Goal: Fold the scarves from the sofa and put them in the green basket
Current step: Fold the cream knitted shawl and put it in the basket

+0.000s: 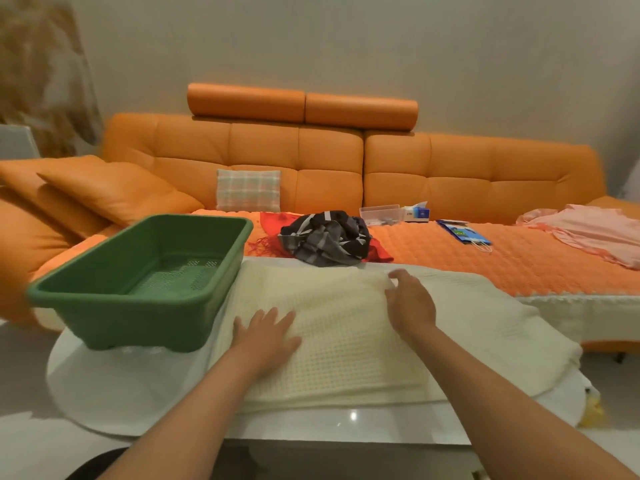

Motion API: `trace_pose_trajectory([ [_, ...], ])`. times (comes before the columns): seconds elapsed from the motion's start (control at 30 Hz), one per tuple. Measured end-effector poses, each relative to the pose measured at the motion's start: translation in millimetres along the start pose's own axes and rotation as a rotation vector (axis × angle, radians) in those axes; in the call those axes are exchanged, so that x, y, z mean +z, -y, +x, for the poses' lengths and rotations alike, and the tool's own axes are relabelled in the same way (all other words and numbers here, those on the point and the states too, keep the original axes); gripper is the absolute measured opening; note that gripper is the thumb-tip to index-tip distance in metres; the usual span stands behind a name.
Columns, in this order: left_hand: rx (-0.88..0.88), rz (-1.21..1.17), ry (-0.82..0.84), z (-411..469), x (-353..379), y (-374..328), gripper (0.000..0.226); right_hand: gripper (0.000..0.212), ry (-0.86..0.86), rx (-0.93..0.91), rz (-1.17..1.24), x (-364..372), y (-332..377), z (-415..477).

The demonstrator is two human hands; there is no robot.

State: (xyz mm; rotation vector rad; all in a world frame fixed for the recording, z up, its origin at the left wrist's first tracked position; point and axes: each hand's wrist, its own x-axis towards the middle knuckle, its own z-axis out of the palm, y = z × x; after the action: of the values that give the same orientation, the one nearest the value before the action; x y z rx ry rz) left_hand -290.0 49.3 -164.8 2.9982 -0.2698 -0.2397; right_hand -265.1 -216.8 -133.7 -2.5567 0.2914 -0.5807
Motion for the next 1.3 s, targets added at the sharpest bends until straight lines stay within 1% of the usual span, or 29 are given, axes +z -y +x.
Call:
trace_pose_trajectory([
  [0.07,-0.012,-0.006,0.057,-3,3,6,0.065,0.038,0.236,0.033,-0.304,5,-14,-6],
  [0.1,-0.004,-0.018,0.062,-4,4,9,0.065,0.039,0.303,0.025,-0.394,7,-18,-10],
  [0.13,0.009,-0.026,0.062,-7,3,10,0.066,0.041,0.316,-0.007,-0.429,8,-17,-13],
  [0.23,0.048,-0.022,0.076,-14,0,13,0.071,0.053,0.249,-0.168,-0.413,13,-6,-15],
  [0.3,0.045,-0.041,0.116,-15,-6,17,0.076,0.048,0.330,-0.252,-0.412,18,1,-15],
  [0.37,0.035,-0.079,0.081,-11,-16,19,0.069,0.039,0.428,-0.261,-0.457,23,5,-14],
  [0.43,0.053,-0.061,-0.029,-4,-25,18,0.051,0.034,0.403,-0.215,-0.441,24,10,-5],
  [0.5,0.125,-0.032,-0.133,7,-29,11,0.041,0.032,0.358,-0.109,-0.337,28,14,14],
  [0.57,0.225,-0.066,-0.171,23,-28,-1,0.044,0.028,0.324,-0.015,-0.266,36,16,35],
  [0.63,0.284,-0.077,-0.178,43,-26,-14,0.052,0.025,0.297,0.051,-0.265,44,18,56],
  [0.73,0.257,-0.046,-0.172,72,-21,-24,0.063,0.030,0.293,0.170,-0.245,59,20,83],
  [0.8,0.232,-0.068,-0.115,84,-13,-20,0.068,0.028,0.337,0.231,-0.219,72,20,98],
  [0.87,0.275,-0.053,-0.047,89,-3,-14,0.073,0.025,0.364,0.229,-0.174,85,20,110],
  [0.9,0.310,-0.040,-0.024,90,2,-11,0.074,0.021,0.342,0.229,-0.134,90,20,117],
  [0.97,0.383,-0.024,-0.004,91,6,-7,0.076,0.017,0.210,0.243,-0.058,92,21,126],
  [1.03,0.432,0.004,0.024,92,7,-6,0.079,0.018,0.057,0.209,-0.112,90,17,129],
  [1.07,0.442,0.012,0.045,93,8,-6,0.081,0.019,0.044,0.179,-0.156,90,13,128],
  [1.1,0.443,0.009,0.065,92,7,-6,0.082,0.022,0.076,0.152,-0.182,89,10,125],
  [1.17,0.432,-0.014,0.076,89,3,-8,0.081,0.038,0.195,0.105,-0.206,88,4,113],
  [1.2,0.428,-0.021,0.061,85,1,-9,0.079,0.045,0.218,0.078,-0.225,86,2,105],
  [1.23,0.430,-0.027,0.031,79,-2,-11,0.077,0.048,0.206,0.048,-0.237,83,2,97],
  [1.3,0.465,-0.060,-0.046,64,-6,-15,0.072,0.046,0.156,-0.032,-0.243,73,4,80],
])
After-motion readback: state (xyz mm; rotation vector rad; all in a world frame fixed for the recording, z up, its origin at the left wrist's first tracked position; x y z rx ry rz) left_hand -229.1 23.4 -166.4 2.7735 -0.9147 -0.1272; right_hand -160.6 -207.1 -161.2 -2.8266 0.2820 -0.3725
